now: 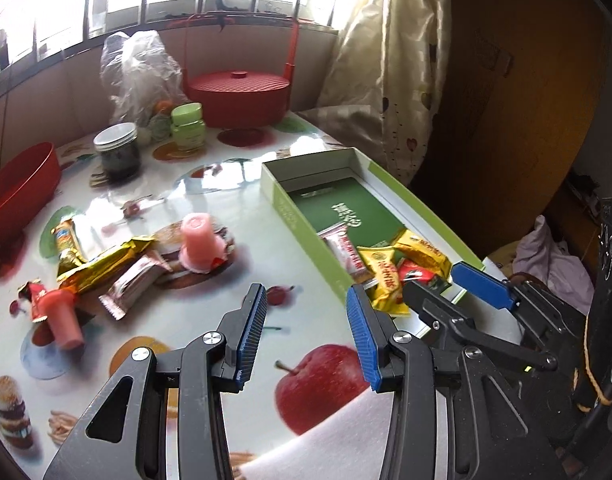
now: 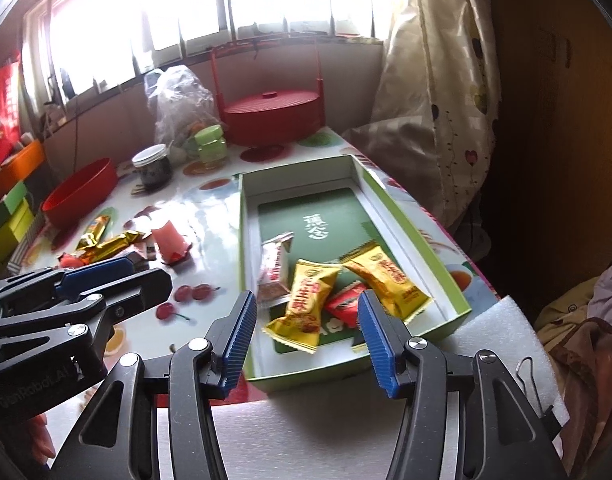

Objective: Organize snacks
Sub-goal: 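Move both open grippers back toward the snacks on the table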

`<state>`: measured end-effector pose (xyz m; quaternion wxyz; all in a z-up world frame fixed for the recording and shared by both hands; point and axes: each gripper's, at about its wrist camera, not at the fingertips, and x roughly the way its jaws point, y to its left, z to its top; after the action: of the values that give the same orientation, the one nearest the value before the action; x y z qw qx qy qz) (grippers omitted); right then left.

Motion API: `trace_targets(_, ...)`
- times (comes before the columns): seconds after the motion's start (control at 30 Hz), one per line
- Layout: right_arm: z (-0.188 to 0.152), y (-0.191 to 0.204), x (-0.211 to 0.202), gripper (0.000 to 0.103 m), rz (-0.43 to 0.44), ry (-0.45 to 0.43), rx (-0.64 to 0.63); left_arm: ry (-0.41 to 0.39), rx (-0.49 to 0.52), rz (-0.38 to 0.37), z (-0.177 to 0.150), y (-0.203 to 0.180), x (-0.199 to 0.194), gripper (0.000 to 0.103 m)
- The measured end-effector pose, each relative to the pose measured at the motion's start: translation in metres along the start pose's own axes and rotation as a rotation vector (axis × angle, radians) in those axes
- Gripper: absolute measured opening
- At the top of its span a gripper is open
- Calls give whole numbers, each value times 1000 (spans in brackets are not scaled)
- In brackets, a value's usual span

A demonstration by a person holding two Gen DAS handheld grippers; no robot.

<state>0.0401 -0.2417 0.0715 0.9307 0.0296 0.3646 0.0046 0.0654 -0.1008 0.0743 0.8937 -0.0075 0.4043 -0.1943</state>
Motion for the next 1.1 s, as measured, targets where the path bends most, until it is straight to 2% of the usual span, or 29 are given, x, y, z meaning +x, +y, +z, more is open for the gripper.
trace_targets(0.3, 3, 22, 3, 53, 19, 1, -38, -17, -48, 43, -10, 27, -14, 43)
trace_targets(0.57, 8, 45, 13, 53, 62, 10, -80, -37, -131, 94, -20, 64, -26, 43)
trace_targets(0.83, 15, 71, 27, 53, 106, 25, -131, -26, -222, 164, -33, 108, -31, 43)
trace_targets(1.1, 22, 93, 48, 53, 155, 45, -173, -14, -304, 203, -42, 144, -29, 43)
